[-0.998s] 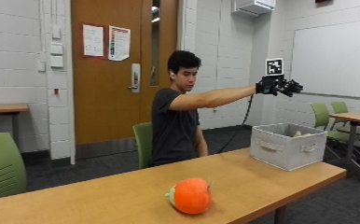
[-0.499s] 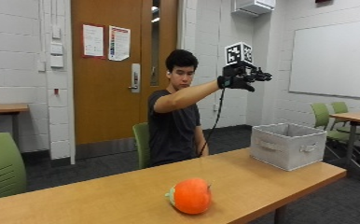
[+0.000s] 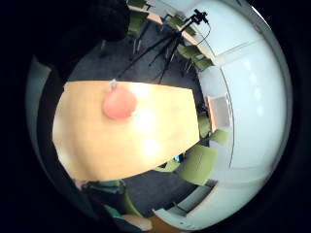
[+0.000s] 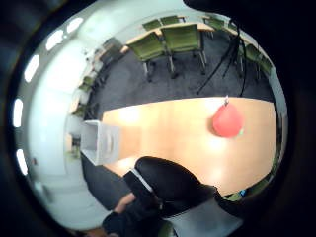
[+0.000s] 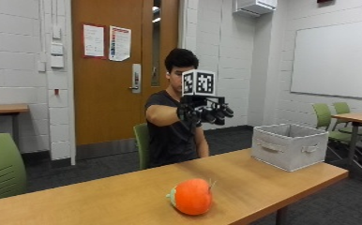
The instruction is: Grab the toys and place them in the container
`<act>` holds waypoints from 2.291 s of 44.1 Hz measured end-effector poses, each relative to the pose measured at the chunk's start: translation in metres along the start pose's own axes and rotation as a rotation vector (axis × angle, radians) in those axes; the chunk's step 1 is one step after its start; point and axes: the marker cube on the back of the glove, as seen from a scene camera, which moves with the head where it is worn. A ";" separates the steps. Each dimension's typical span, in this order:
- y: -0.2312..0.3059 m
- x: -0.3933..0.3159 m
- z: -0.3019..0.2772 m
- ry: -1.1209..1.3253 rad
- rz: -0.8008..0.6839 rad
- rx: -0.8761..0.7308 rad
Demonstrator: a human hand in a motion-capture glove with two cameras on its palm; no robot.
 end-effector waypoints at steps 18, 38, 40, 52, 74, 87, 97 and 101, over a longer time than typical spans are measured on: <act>-0.023 0.063 0.174 -0.051 0.114 -0.205; -0.021 0.071 0.246 -0.032 0.088 -0.367; -0.022 0.071 0.244 -0.040 0.096 -0.354; -0.015 0.060 0.236 -0.016 0.102 -0.249; 0.015 0.036 0.098 -0.011 0.106 -0.110; -0.004 -0.066 -0.048 -0.083 0.048 0.050; -0.012 -0.179 -0.105 -0.107 -0.070 0.106; -0.016 -0.218 -0.119 -0.139 -0.117 0.124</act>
